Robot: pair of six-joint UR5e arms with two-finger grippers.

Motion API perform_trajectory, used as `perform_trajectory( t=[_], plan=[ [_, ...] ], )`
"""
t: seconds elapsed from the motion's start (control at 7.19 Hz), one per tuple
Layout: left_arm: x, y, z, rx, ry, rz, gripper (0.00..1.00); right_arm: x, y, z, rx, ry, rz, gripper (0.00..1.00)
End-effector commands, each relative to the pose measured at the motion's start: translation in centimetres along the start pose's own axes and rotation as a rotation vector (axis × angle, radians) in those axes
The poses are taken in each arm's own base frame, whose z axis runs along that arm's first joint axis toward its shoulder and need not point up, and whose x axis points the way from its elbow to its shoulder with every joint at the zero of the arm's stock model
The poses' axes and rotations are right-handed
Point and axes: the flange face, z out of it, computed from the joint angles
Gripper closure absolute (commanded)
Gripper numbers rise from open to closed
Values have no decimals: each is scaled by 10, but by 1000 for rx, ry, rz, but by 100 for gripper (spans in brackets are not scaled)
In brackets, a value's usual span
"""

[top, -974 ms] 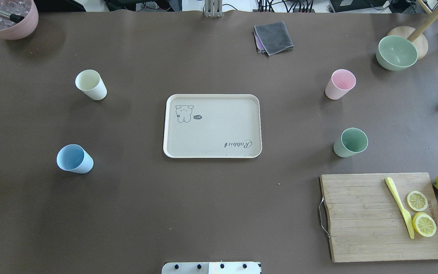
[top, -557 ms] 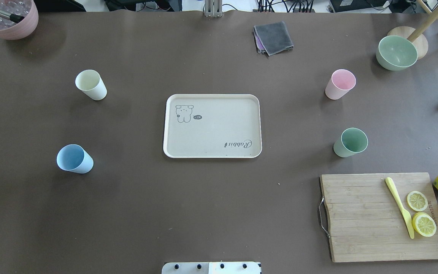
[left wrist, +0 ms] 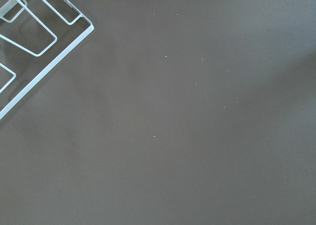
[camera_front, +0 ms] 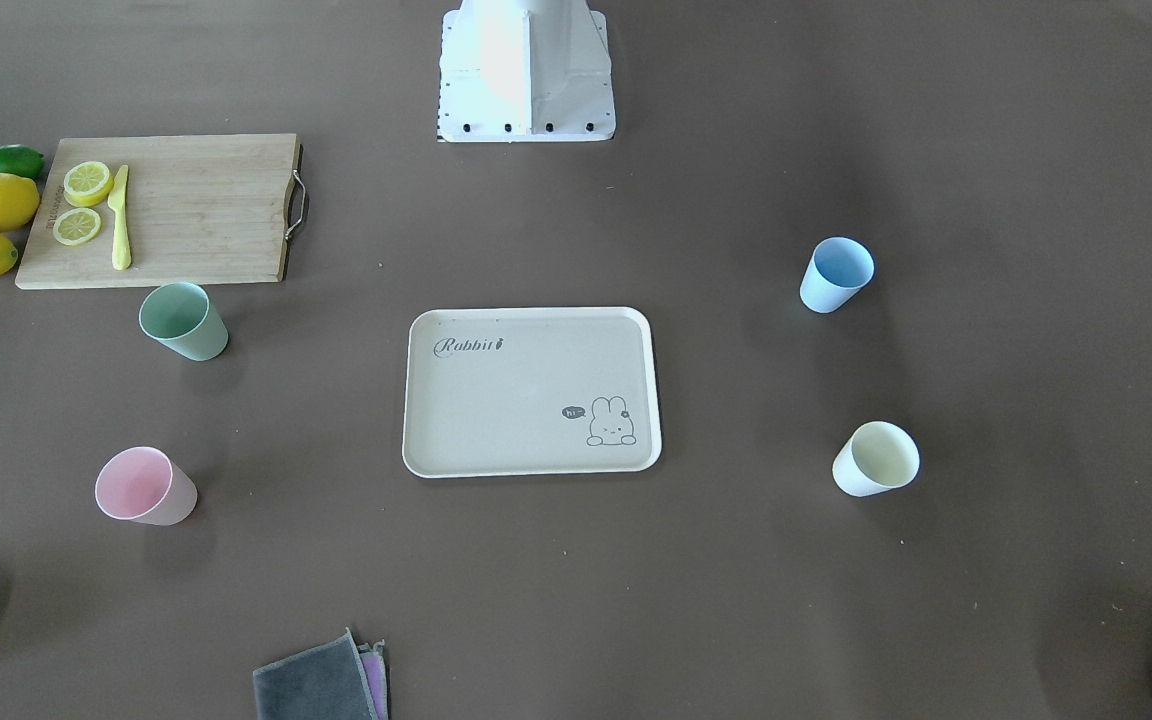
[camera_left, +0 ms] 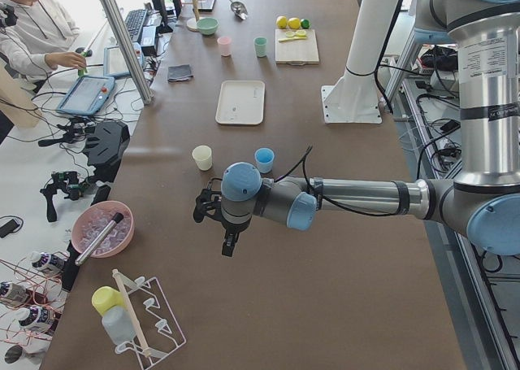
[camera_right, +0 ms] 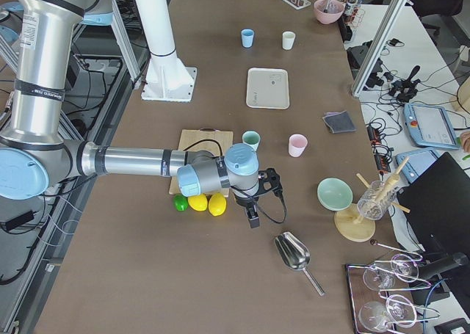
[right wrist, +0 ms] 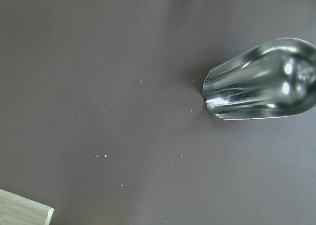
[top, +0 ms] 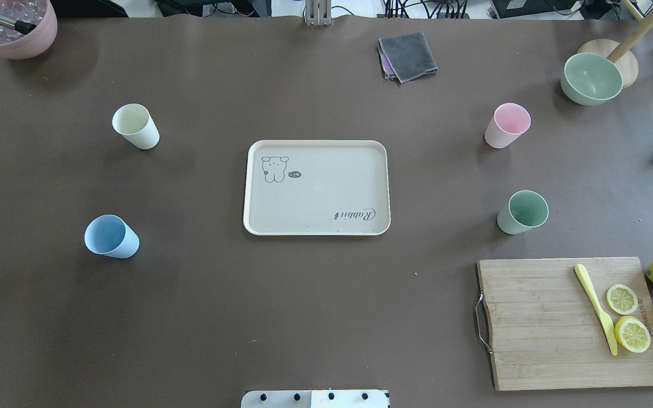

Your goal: Place all cups on tray

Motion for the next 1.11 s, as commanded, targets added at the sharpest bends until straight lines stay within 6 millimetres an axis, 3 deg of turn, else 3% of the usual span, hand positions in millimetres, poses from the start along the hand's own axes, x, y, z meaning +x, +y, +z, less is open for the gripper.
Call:
perform_trajectory(
  t=[0.0, 0.56, 0.83, 0.97],
  plan=[
    [3, 3, -2, 9, 2, 0, 2, -8, -1, 0, 3, -89, 6, 0],
    [20, -5, -12, 69, 19, 8, 2, -23, -6, -5, 15, -166, -10, 0],
    [36, -10, -15, 62, 115, 8, 2, -57, -53, -6, 26, -191, -55, 0],
    [48, -15, -26, 75, 128, -60, 2, -93, -81, 6, -1, -213, -41, 0]
  ],
)
